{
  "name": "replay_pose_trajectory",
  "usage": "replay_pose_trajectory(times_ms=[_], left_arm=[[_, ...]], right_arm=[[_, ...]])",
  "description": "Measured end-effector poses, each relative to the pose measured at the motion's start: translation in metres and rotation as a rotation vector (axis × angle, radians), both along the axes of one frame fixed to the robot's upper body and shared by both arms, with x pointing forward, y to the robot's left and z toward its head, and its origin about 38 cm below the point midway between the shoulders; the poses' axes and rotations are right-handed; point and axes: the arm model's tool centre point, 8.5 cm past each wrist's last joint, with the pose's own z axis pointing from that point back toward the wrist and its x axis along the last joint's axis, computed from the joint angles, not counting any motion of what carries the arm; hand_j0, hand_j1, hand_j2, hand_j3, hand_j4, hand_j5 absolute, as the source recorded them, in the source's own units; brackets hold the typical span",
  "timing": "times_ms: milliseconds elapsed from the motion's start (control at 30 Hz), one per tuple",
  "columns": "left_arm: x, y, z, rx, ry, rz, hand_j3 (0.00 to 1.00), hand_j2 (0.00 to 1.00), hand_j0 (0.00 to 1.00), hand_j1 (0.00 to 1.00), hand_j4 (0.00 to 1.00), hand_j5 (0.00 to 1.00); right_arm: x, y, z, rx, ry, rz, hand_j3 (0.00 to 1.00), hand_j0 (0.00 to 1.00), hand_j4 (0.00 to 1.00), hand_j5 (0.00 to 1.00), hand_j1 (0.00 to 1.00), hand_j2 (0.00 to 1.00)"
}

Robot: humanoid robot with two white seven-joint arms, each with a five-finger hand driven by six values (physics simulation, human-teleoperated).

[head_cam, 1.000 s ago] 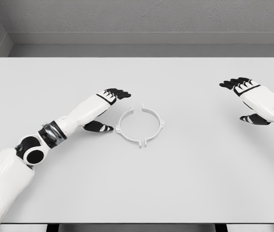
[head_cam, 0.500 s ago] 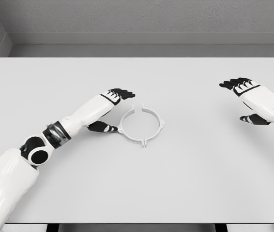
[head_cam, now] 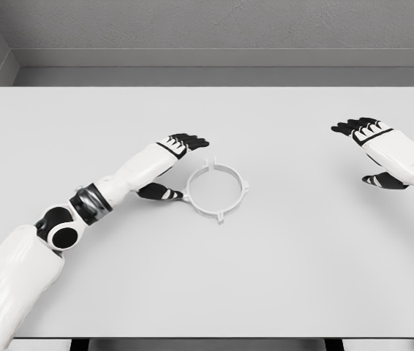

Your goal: Assemble PVC drainage pipe clamps

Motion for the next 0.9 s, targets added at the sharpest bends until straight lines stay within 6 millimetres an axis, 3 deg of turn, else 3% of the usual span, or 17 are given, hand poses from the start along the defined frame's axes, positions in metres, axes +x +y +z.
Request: replay_pose_trajectory(times_ms=[400,600,700,900], left_arm=[[0.000,-0.008,0.001,-0.018,-0.002,-0.006,1.00,1.00,1.00,1.00,1.00,1.00],[0.008,0.008,0.011,-0.009,-0.023,0.020,1.00,1.00,1.00,1.00,1.00,1.00],[0.014,0.039,0.020,0.015,-0.041,0.073,1.00,1.00,1.00,1.00,1.00,1.00],[0.025,0.152,0.053,0.150,-0.096,0.264,1.00,1.00,1.00,1.00,1.00,1.00]], right_arm=[[0.000,0.000,0.001,0.000,-0.002,0.001,1.00,1.00,1.00,1.00,1.00,1.00],[0.000,0.000,0.000,0.000,0.000,0.000,1.00,1.00,1.00,1.00,1.00,1.00],[0.000,0.000,0.000,0.000,0.000,0.001,1.00,1.00,1.00,1.00,1.00,1.00],[0.000,0.000,0.000,-0.001,-0.001,0.001,1.00,1.00,1.00,1.00,1.00,1.00]])
